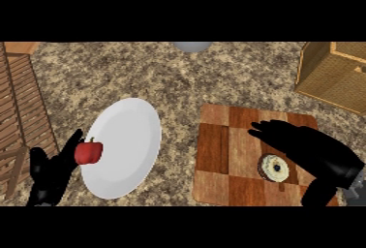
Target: Pick the cupcake from the cutting board and place it in the basket
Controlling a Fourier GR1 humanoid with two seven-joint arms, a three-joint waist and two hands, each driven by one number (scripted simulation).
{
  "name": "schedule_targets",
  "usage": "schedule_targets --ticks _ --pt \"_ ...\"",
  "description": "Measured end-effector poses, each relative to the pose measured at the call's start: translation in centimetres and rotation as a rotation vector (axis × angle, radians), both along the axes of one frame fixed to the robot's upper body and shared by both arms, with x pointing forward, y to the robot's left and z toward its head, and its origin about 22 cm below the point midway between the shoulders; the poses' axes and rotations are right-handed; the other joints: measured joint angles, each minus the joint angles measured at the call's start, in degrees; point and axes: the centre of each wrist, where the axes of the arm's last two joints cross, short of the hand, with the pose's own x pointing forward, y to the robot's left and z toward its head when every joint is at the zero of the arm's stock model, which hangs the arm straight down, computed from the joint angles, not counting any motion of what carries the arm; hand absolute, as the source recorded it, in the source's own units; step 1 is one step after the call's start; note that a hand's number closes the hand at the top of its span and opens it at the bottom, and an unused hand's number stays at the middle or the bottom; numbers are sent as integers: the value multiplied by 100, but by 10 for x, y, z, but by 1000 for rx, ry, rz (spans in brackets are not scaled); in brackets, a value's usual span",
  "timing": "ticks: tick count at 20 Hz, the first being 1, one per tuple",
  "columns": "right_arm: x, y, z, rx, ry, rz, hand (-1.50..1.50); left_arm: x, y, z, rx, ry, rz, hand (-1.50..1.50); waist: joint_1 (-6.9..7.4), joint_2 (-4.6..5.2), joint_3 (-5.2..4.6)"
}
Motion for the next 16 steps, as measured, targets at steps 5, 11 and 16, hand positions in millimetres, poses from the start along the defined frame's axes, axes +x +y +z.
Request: schedule_targets --ticks 5,11,16 --pt "3 4 -15 -65 20 3 -150 2 3 -2 -2 1 3 0 0 1 5" --pt "4 3 -32 -116 43 -12 -150 3 5 0 3 7 -2 0 -8 0 -1" --pt "6 5 -38 -107 38 -7 -150 1 4 -2 4 -1 -1 0 -14 -5 4"
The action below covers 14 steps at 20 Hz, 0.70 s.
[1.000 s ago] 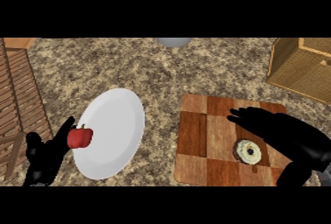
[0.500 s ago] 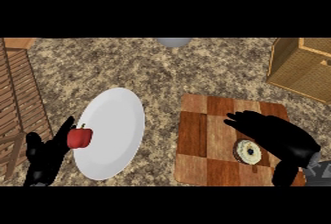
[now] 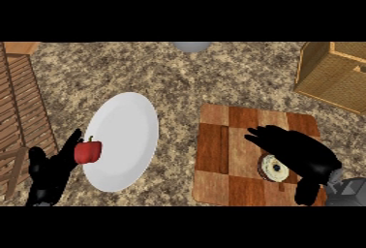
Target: Pick the cupcake from the cutting board and place it in the basket
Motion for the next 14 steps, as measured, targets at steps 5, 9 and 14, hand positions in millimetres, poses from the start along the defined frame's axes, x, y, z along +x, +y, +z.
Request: schedule_targets --ticks 5,9,14 --pt "0 3 -18 6 -2 -4 -150 0 -1 -1 -4 -1 3 0 9 2 2" --pt "1 6 -23 0 -5 8 150 0 -2 0 0 -4 4 0 8 -1 2" --pt "7 4 -26 -22 -77 74 150 0 -6 2 -6 2 -1 0 18 3 -7"
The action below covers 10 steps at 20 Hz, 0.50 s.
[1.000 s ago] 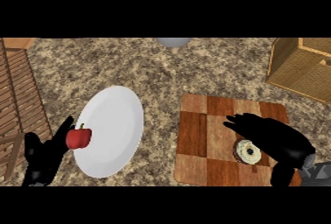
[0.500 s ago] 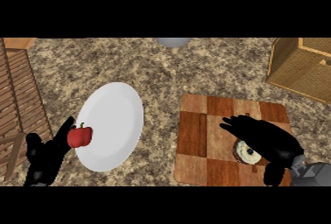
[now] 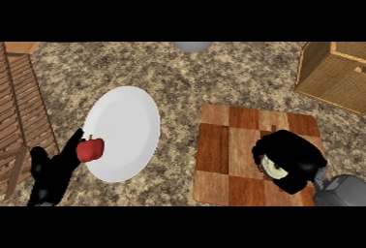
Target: Pick the cupcake from the cutting board and place it in the basket
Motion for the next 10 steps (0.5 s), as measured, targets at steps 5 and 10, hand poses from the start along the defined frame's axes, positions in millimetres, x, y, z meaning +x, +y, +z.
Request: schedule_targets --ticks 5,10 --pt "7 7 -10 -12 -55 -53 150 1 2 -3 4 -7 -2 0 5 -6 -12" --pt "36 18 -15 -14 -72 -480 150 3 0 3 1 -17 -16 0 65 70 -29"
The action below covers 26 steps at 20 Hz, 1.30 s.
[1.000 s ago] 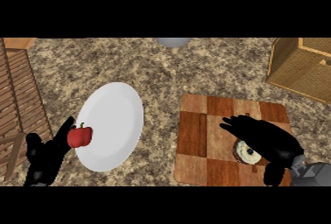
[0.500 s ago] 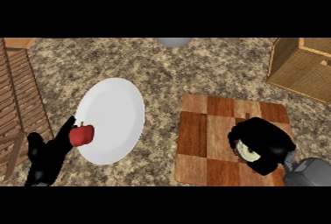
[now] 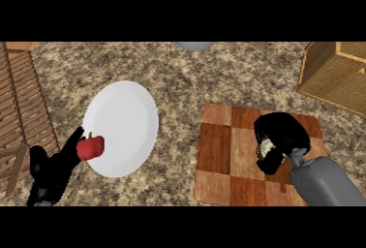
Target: Pick the cupcake from the cutting board and place it in the basket
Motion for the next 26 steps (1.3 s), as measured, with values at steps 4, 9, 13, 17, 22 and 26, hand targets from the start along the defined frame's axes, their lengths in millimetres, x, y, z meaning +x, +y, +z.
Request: schedule_targets --ticks 4,9,13,17,22,26 --pt "26 37 9 -2 -28 -261 150 3 -4 1 -8 -2 -13 0 81 12 -5" --pt "56 78 34 53 -164 -453 150 3 -7 -3 -4 -12 -24 0 109 4 18" --pt "64 88 78 361 -360 -571 150 0 -5 -3 -6 -11 -17 0 67 -12 35" --pt "67 93 125 563 -586 -628 150 -3 -4 -3 -6 -6 -10 0 18 -36 23" --pt "72 86 175 672 -757 -704 150 -4 0 -6 -6 0 2 0 -43 -54 29" --pt "77 69 213 656 -836 -769 150 -5 1 -7 -5 3 12 0 -69 -65 31"
